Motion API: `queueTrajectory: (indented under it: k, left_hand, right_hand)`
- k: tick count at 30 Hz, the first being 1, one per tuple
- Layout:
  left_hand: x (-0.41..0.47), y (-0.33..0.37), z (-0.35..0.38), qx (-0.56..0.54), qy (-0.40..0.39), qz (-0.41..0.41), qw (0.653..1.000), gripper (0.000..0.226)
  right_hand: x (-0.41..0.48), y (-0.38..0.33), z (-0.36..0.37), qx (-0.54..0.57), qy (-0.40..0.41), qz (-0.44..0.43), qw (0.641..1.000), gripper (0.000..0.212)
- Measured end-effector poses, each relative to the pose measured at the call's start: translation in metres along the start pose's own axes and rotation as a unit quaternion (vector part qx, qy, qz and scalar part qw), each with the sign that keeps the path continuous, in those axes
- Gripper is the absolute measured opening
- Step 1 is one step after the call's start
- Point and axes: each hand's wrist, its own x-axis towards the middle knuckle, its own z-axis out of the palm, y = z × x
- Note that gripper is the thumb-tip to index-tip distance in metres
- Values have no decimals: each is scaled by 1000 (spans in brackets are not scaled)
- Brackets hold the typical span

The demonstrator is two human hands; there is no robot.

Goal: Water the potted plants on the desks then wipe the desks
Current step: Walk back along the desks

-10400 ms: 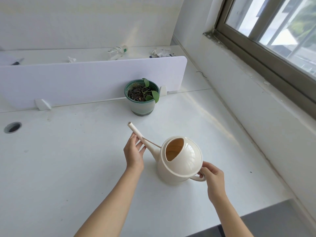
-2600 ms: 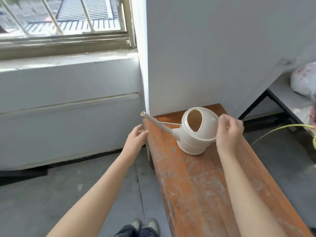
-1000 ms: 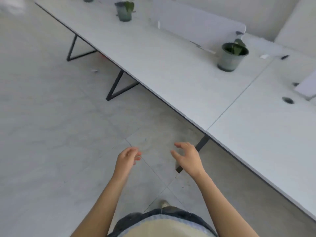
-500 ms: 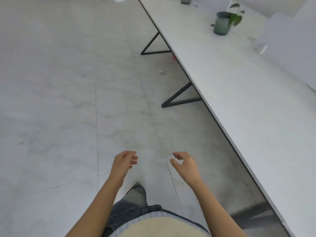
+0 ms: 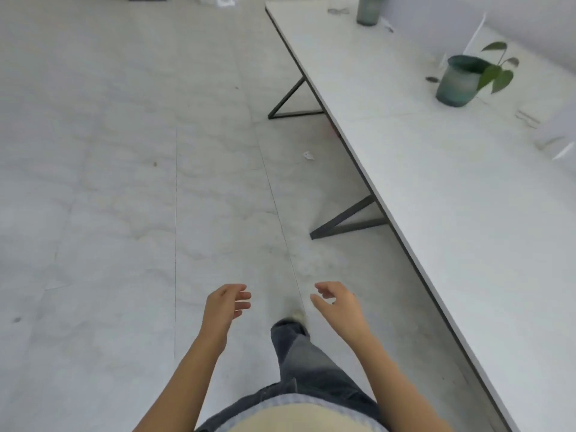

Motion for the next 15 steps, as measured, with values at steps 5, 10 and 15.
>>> queueTrajectory:
  k: [5, 10, 15]
  left_hand:
    - [86, 82, 30, -41, 36, 24, 998, 18]
    - [151, 132, 53, -38, 37, 0, 999, 19]
    - [245, 184, 62, -41, 41, -22, 998, 19]
  right_hand:
    - [134, -50, -44, 6, 14, -47, 999, 33]
    - [223, -84, -57, 27, -20, -24, 999, 31]
    - [317, -108, -37, -2, -73, 0, 997, 31]
